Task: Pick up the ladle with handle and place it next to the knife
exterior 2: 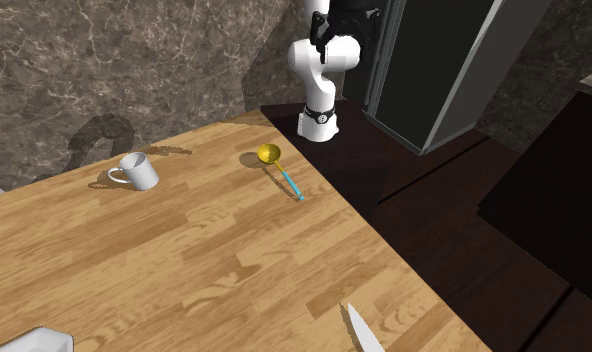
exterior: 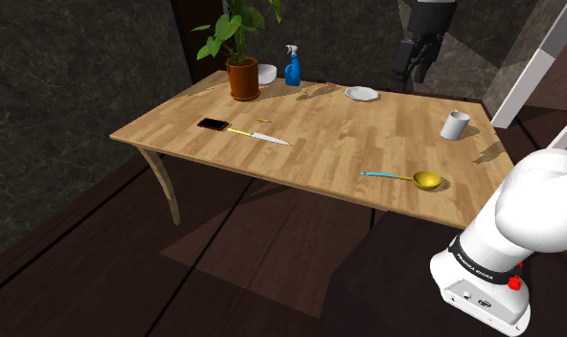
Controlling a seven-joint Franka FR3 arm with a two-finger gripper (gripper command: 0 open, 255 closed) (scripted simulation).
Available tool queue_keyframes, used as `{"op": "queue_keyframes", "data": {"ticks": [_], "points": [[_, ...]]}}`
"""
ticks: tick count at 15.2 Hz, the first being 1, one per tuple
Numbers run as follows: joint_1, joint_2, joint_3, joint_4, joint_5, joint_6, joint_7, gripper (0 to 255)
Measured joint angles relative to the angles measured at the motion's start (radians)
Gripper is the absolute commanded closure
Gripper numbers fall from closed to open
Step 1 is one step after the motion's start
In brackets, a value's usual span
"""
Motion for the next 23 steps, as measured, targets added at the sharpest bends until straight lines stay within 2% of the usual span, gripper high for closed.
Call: {"op": "queue_keyframes", "data": {"ticks": [2, 4, 11, 18, 23], "points": [[0.000, -0.004, -0.008, -0.012, -0.004, 0.007, -0.013, 0], [0.000, -0.021, -0.032, -0.074, -0.017, 0.045, -0.053, 0], [-0.013, -0.051, -0.156, -0.275, -0.094, 0.195, -0.242, 0], [-0.032, 0.015, -0.301, -0.412, -0.184, 0.375, -0.438, 0], [-0.032, 0.150, -0.424, -0.467, -0.242, 0.546, -0.588, 0]]}}
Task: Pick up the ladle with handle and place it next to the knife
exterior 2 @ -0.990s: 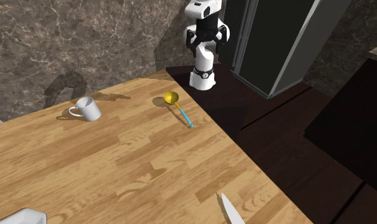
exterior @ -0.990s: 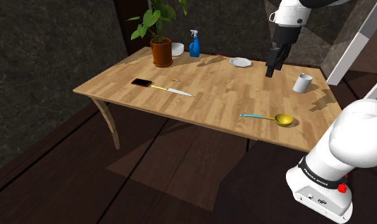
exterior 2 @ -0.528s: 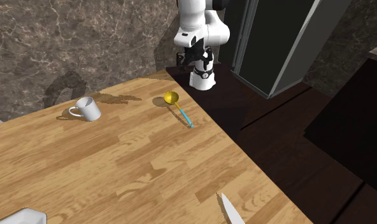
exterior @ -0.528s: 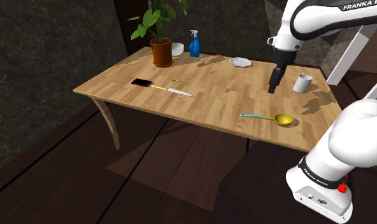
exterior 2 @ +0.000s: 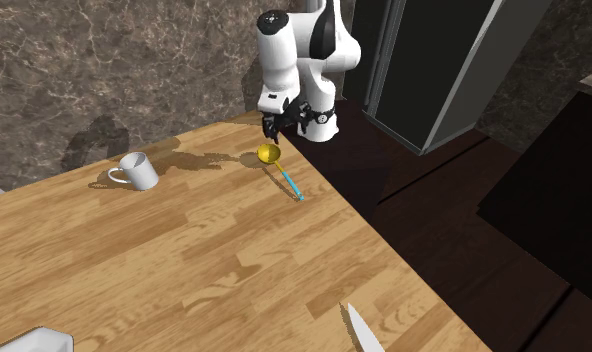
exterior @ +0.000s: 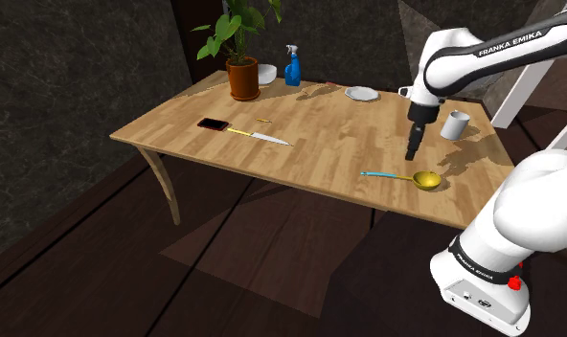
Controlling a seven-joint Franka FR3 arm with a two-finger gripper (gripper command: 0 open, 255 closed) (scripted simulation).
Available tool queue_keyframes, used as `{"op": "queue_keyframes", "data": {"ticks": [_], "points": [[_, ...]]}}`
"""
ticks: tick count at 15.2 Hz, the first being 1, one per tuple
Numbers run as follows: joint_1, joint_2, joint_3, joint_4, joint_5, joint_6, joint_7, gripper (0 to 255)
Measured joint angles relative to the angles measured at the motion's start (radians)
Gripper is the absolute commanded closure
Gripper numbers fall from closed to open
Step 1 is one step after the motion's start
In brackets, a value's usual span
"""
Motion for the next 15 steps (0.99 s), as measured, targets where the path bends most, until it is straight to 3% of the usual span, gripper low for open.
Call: {"op": "queue_keyframes", "data": {"ticks": [5, 8, 15], "points": [[0.029, 0.183, -0.128, -0.022, -0.015, 0.185, -0.164, 0], [0.066, 0.316, -0.205, -0.015, 0.020, 0.295, -0.282, 0], [0.120, 0.472, -0.259, -0.036, 0.120, 0.451, -0.389, 0]]}}
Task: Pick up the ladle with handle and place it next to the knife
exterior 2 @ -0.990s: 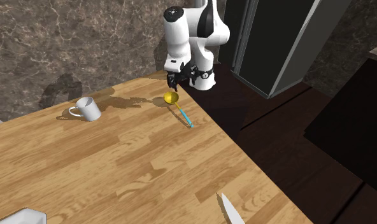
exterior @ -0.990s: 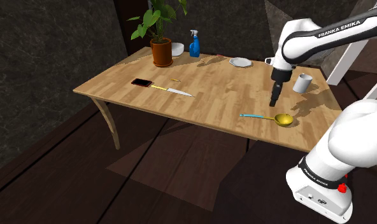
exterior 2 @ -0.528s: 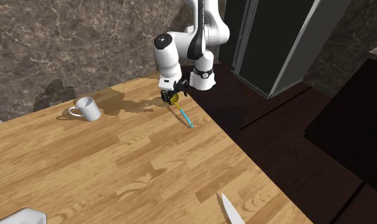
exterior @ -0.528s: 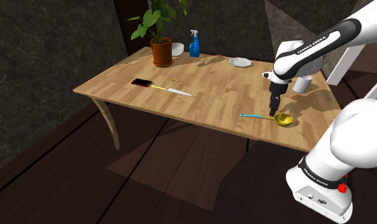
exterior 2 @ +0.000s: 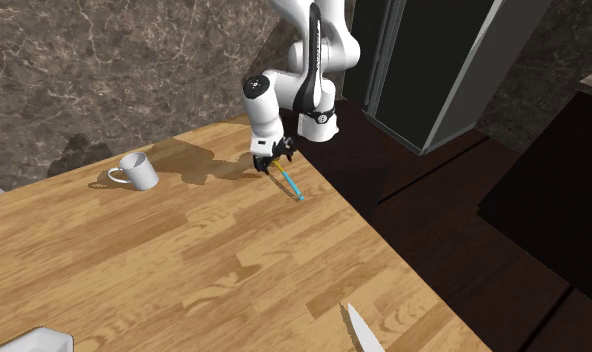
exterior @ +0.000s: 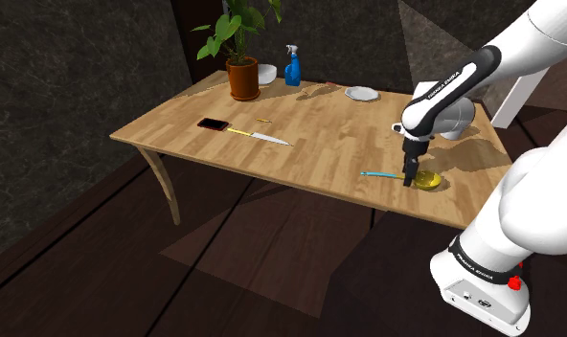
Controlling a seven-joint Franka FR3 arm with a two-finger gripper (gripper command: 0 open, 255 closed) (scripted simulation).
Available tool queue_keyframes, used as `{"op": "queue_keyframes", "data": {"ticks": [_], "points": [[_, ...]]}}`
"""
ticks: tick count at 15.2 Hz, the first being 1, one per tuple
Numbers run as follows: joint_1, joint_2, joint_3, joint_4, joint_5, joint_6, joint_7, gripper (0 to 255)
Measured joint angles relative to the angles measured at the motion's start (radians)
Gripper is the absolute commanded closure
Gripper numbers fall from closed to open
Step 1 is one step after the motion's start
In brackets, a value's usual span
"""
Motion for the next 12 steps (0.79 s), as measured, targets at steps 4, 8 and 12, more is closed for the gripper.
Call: {"op": "queue_keyframes", "data": {"ticks": [4, 8, 12], "points": [[0.010, 0.028, -0.005, -0.006, 0.027, 0.029, -0.021, 0], [0.010, 0.029, -0.005, -0.006, 0.029, 0.031, -0.022, 255], [0.010, 0.030, -0.006, -0.005, 0.030, 0.032, -0.023, 255]]}}
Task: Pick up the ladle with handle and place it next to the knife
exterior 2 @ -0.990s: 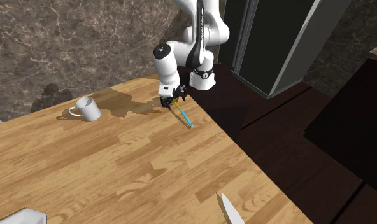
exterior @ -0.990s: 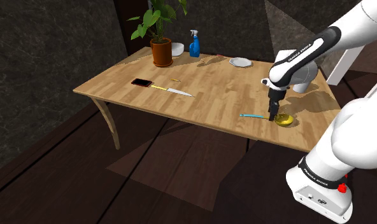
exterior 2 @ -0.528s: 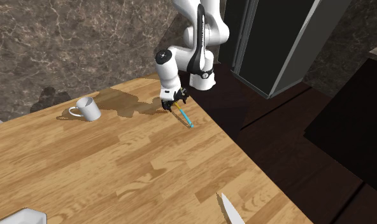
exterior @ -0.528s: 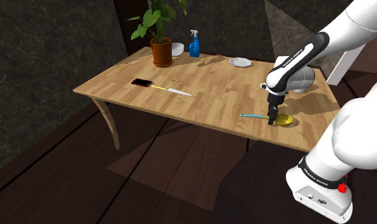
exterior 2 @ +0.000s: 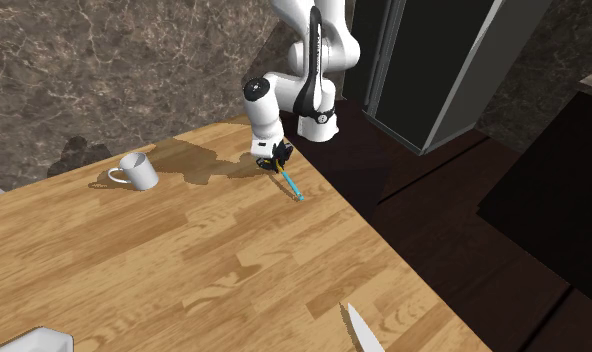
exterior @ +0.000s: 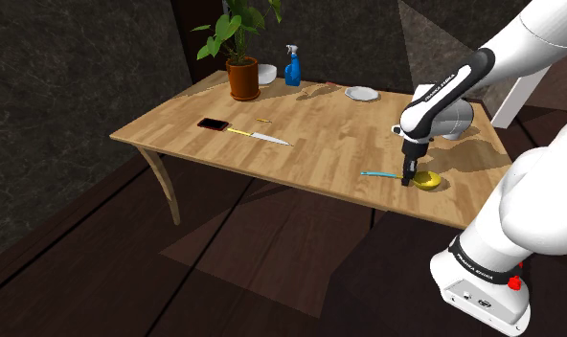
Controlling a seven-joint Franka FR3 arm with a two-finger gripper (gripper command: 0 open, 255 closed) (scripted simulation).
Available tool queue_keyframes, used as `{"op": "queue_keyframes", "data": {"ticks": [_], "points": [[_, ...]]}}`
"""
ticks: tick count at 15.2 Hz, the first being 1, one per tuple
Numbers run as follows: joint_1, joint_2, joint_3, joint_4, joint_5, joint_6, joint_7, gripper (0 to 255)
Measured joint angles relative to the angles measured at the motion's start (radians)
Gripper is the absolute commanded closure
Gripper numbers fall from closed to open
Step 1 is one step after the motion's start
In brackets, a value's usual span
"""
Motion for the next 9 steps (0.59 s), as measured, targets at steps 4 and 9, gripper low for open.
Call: {"op": "queue_keyframes", "data": {"ticks": [4, 9], "points": [[0.000, 0.000, 0.000, 0.000, 0.000, -0.001, 0.000, 255], [-0.017, -0.048, 0.008, 0.000, -0.048, -0.041, 0.036, 255]]}}
